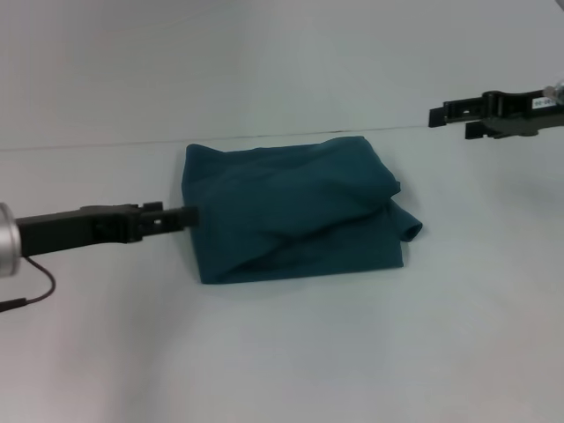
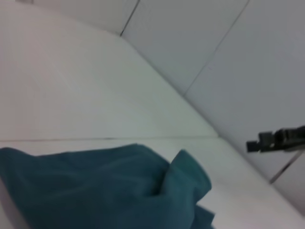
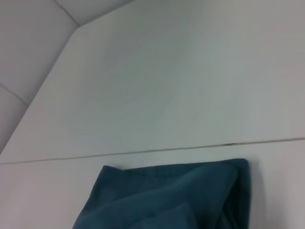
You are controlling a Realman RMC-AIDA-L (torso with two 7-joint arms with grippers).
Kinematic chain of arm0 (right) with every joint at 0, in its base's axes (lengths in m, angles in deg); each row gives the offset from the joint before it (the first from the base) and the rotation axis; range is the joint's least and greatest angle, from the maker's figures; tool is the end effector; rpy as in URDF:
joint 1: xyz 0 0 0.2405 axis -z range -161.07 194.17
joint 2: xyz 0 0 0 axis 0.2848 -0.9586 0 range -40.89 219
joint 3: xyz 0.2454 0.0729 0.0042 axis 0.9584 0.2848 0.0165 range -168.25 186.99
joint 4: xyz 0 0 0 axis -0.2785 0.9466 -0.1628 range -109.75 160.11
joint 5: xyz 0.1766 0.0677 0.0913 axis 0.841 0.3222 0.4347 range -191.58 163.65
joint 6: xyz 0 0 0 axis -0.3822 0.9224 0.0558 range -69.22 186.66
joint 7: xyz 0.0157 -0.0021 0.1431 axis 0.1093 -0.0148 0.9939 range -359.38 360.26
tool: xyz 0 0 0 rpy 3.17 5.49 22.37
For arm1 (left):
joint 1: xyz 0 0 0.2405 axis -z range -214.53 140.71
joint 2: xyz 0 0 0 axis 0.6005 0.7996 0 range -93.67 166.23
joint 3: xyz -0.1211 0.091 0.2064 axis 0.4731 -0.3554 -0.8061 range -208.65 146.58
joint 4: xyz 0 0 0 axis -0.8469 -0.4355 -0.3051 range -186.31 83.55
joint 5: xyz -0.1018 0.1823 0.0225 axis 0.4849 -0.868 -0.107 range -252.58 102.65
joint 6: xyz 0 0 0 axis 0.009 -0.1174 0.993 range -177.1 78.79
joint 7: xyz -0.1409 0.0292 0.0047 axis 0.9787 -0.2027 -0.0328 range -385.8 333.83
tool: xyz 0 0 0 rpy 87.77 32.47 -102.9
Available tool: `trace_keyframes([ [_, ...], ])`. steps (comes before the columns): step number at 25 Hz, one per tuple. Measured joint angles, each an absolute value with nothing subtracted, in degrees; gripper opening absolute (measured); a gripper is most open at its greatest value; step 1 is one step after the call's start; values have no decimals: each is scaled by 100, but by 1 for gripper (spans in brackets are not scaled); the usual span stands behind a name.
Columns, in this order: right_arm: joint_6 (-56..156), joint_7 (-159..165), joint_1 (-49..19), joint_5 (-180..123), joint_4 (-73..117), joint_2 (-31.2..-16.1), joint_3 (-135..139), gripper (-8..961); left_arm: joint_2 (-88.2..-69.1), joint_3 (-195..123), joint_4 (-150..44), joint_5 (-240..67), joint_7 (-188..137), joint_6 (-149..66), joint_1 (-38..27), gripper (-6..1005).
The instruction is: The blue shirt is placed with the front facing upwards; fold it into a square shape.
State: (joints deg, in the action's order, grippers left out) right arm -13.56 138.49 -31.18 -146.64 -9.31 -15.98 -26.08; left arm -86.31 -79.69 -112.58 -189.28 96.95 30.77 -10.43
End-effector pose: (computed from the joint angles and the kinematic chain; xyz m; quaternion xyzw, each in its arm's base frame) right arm 0.2462 0.4508 0.1024 -0.7796 0.5567 0.1622 0.2367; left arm -0.2294 0.3590 0.0314 -0.8546 -0.4284 -0.2371 0.1732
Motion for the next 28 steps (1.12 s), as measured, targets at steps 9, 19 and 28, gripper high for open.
trace_keyframes([
  [9,-1157,14190,-3335,-14862,-1050,-1659,-3262,899,-8489,-6843,-10775,-18721,10250,3994,-970,807],
  [19,-239,15031,-3669,-15441,-855,-2055,-3754,899,-8476,-6252,-10469,-18263,10280,4171,-1058,798],
  [28,720,15340,-3885,-15222,-324,-2297,-3737,900,-8466,-6142,-10316,-18245,10280,4110,-1063,797],
])
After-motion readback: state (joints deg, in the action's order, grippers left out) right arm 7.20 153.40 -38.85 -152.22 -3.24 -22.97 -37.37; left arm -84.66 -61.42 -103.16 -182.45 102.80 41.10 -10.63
